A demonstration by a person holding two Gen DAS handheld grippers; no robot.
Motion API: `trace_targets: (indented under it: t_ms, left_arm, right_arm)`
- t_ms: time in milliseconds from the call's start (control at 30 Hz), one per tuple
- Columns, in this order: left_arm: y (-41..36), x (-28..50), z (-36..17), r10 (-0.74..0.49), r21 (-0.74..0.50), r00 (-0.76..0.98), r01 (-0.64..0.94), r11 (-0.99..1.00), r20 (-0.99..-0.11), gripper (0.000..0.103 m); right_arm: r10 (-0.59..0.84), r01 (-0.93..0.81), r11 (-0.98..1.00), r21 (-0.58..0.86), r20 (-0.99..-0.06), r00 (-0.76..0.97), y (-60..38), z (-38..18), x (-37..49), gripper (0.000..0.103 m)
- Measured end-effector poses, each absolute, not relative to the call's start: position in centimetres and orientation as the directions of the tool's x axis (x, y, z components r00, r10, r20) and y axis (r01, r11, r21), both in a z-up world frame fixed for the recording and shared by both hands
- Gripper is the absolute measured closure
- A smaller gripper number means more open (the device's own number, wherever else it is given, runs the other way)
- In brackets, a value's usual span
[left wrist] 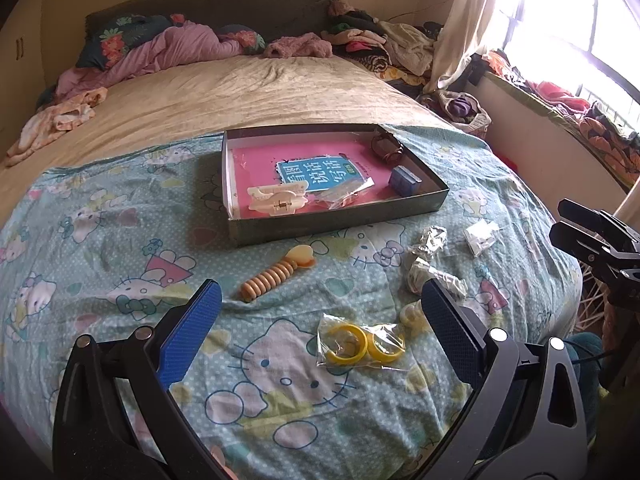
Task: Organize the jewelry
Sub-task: 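Withdraw both tools from the grey box back over the remaining jewelry, then grasp yellow bangle bag with left tool while right tool grasps silver jewelry bag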
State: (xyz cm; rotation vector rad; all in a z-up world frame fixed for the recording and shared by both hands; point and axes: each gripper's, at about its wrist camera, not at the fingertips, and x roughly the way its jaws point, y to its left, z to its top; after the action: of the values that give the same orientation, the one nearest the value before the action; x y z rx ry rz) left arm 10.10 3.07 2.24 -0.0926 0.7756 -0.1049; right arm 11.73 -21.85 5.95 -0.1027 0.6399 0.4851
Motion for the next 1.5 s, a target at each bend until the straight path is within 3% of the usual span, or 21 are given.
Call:
trace_targets:
  t_ms: [1500]
  left_arm:
    - [-1.2, 10.9, -5.9, -0.165, -0.11, 0.542, 0.132, 0.985, -0.824, 0.01]
  right_arm:
    - [0.273, -0.521, 0.851, -0.066, -0.793, 0.545, -19.8, -3.4, 14.0, 0.014]
